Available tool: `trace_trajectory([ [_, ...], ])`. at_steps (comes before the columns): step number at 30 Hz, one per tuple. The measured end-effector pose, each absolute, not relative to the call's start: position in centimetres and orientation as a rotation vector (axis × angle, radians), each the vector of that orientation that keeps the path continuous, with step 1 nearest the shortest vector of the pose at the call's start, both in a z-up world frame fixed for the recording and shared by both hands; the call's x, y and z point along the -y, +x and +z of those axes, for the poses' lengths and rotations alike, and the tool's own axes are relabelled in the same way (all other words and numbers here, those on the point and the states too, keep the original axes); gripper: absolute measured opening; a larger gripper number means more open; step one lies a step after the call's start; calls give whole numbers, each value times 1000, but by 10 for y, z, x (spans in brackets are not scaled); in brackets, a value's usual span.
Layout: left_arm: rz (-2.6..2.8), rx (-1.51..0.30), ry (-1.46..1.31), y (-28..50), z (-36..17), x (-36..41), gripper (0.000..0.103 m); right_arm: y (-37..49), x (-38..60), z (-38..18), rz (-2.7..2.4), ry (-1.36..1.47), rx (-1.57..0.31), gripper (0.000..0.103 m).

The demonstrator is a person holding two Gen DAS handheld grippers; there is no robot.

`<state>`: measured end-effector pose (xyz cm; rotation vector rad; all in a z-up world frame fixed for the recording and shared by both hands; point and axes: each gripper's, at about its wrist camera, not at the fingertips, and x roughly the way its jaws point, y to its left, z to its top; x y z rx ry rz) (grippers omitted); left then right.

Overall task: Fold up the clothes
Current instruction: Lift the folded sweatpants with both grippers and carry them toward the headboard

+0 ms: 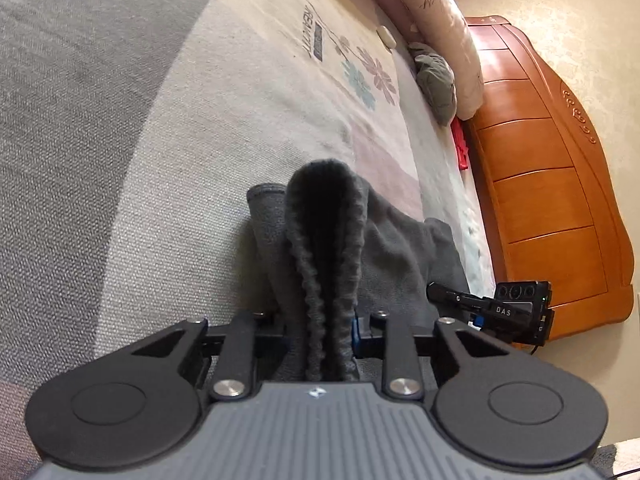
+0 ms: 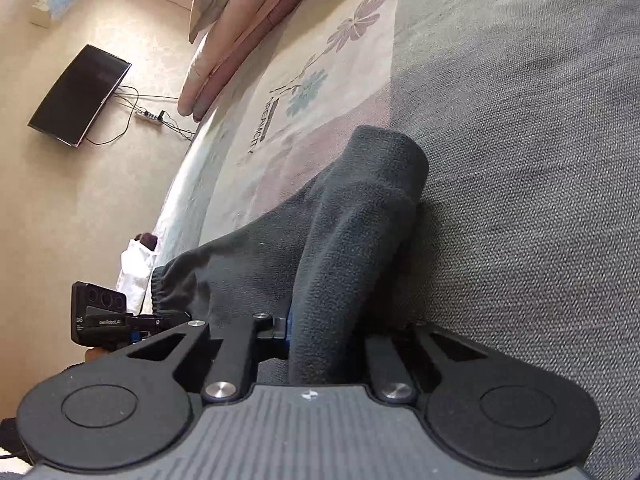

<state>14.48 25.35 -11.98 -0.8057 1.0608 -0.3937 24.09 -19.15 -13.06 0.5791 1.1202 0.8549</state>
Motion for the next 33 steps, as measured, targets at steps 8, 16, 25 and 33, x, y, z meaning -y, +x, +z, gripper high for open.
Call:
trace_trajectory([
  [8,-345,-1091,-711,152,-106,-237,27,233,179,-120,821,456,-1078,13],
  [16,-271,-1112,-609,151,-89,-220,23,223,173,-110,812,378,-1021,14],
  [25,-234,-1106,-517,153,-53,-199,22,210,188,-87,872,375,-937,15],
  [33,-320,-1066,-359,188,-4,-135,22,195,243,-55,808,391,-811,15],
])
